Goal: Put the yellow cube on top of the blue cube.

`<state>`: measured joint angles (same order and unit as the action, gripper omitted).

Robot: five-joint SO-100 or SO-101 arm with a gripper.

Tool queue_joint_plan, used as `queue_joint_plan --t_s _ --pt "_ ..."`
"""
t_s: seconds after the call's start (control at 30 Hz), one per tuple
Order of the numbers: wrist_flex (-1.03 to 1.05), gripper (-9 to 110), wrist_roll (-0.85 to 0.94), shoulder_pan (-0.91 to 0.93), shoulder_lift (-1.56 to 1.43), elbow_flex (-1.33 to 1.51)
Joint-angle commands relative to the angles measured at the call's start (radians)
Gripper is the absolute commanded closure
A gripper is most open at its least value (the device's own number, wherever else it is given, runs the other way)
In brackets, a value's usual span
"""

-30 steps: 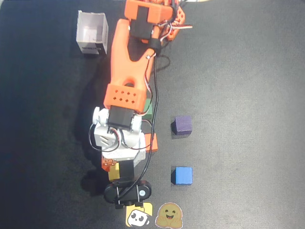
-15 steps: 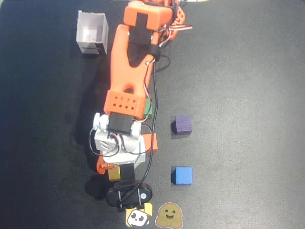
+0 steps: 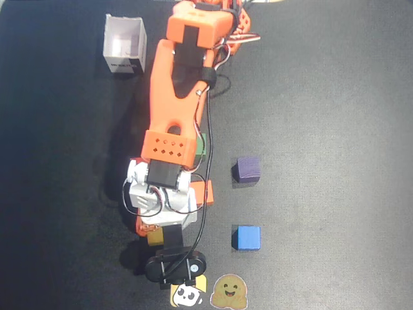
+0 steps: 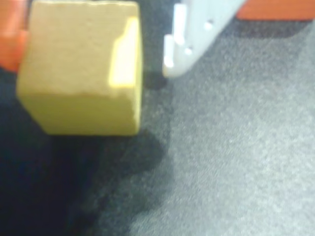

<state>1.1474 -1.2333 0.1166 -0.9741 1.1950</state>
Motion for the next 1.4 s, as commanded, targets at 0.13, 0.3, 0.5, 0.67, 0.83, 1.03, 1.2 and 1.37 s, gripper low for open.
queue_joint_plan --t_s 0.13,0.3,0.5,0.67,0.83,1.03,1.2,1.37 --pt "-0.006 89 -0.017 0.014 0.000 -0.035" --pt "0.003 99 -0.021 0.020 -0.003 -0.032" --pt "0.041 98 -0.034 0.023 -0.021 -0.044" --pt "0.098 98 -0.069 0.025 -0.058 -0.109" --pt "0.115 98 -0.133 0.014 -0.147 -0.071" --pt "0.110 98 -0.190 -0.021 -0.282 0.031" --pt "0.058 98 -0.261 -0.112 -0.434 0.210" --pt "0.006 98 -0.365 -0.213 -0.563 0.364"
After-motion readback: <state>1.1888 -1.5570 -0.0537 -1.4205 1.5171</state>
